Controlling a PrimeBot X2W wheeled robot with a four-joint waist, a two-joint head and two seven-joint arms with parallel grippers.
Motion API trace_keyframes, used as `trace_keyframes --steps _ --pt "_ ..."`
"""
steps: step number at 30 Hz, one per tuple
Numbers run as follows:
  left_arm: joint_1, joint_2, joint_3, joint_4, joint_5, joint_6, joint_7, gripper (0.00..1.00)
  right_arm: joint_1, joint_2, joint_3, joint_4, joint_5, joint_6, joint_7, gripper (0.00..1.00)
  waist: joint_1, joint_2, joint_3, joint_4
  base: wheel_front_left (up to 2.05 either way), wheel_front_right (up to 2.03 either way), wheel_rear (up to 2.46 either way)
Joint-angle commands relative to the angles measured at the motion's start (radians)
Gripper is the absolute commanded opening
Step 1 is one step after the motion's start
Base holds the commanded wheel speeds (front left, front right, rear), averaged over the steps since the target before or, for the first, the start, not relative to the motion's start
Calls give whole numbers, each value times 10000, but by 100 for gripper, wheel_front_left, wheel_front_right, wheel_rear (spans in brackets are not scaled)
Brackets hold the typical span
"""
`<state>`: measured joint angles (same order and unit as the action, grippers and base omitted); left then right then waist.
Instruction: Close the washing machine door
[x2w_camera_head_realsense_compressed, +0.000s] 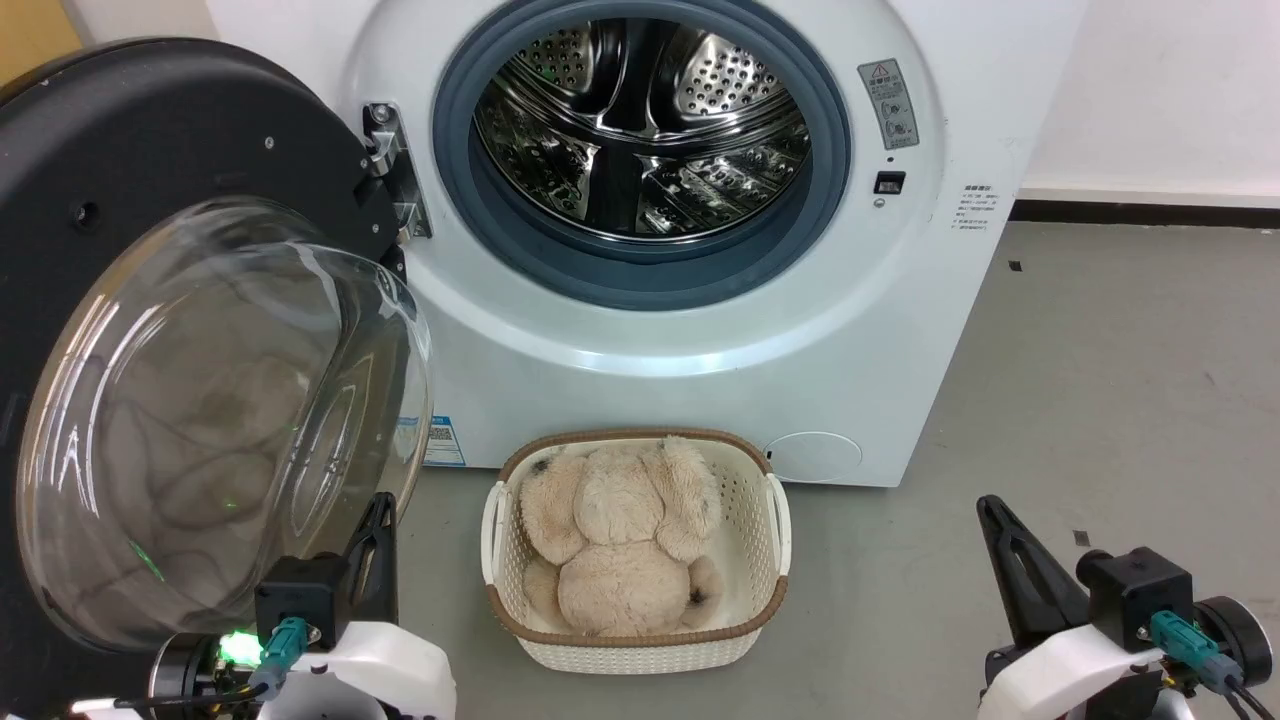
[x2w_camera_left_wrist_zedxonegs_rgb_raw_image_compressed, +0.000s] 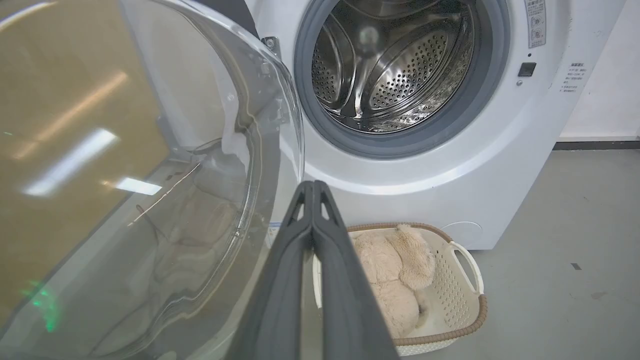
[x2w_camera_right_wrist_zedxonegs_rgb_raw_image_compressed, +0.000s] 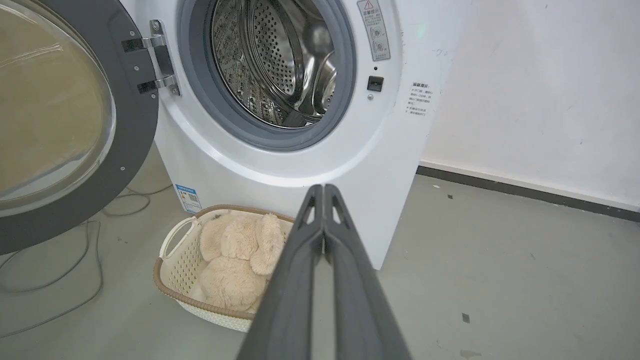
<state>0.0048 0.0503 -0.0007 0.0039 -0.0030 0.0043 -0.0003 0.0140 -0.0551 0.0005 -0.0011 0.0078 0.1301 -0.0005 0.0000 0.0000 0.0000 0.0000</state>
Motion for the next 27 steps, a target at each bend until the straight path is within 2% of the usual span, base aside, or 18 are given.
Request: trace_keyframes --steps 1,13,14,21,22,23,27 --pt "-48 -1 7 -39 30 -43 3 0 -140 49 -5 11 -78 6 5 0 0 0 0 0 0 0 0" --pt "-48 -1 7 -39 30 -43 3 0 -140 49 -5 11 -78 6 5 0 0 0 0 0 0 0 0" --pt "0 -2 -6 2 -2 4 0 100 3 -2 -2 -2 4 -2 0 100 0 0 0 0 0 0 0" --pt "-32 -2 -88 33 -26 215 -161 100 -13 1 -110 39 143 -1 -161 100 0 0 18 2 0 0 0" --pt "-48 -2 -127 41 -30 294 -224 33 -17 2 -150 47 201 -1 -224 100 0 0 25 5 0 0 0" --pt "-54 -2 -139 44 -30 319 -245 0 -18 3 -164 49 220 -1 -245 100 0 0 28 6 0 0 0" --pt "-98 5 -184 52 -29 398 -329 0 -23 5 -222 59 293 -1 -328 100 0 0 38 18 0 0 0"
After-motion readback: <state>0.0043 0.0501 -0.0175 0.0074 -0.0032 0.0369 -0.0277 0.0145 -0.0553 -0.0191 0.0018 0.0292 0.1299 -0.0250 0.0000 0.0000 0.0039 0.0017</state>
